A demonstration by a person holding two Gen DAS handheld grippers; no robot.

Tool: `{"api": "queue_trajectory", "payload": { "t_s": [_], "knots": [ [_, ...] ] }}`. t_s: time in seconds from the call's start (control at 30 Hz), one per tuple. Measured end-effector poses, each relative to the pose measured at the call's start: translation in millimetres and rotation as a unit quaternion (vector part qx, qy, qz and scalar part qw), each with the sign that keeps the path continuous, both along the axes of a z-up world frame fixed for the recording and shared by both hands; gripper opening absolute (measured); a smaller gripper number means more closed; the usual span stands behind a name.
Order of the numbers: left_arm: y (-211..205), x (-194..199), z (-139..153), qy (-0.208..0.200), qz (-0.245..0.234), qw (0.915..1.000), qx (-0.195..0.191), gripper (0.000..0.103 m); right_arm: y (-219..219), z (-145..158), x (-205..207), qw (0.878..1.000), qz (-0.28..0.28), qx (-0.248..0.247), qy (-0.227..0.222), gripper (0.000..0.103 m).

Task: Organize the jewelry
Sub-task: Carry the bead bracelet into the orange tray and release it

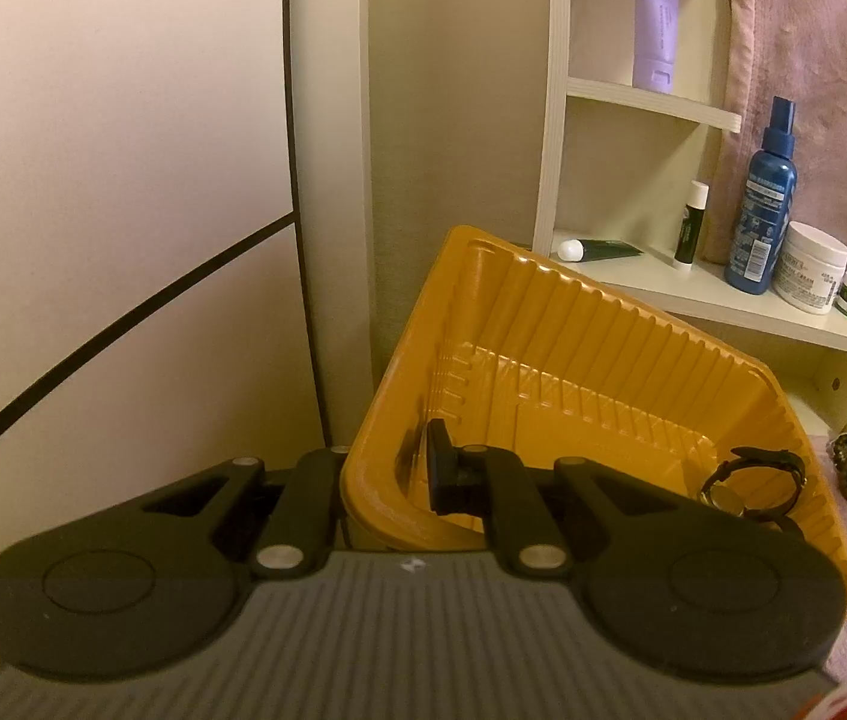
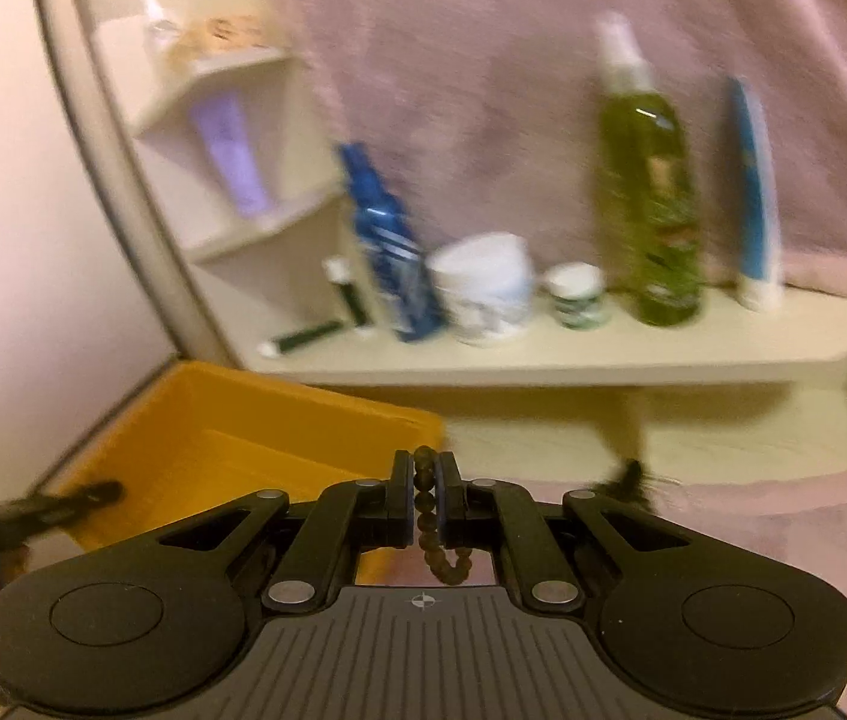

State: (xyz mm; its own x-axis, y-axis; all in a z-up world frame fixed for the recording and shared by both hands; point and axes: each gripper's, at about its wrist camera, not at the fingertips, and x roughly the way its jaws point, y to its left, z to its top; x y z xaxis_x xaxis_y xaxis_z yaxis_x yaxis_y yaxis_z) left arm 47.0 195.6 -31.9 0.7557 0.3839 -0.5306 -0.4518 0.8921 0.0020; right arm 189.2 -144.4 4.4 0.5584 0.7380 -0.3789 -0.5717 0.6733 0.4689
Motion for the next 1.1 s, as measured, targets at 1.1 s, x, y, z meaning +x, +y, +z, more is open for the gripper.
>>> {"api": "queue_trajectory", "payload": {
  "t_s": [1.1],
  "knots": [
    [1.2,7.0,-3.0,0.005,0.013,0.9999,-0.009,0.010,67.0,-27.2,-2.7,0.997,0.020,-0.062,0.053,0.047]
  ]
}}
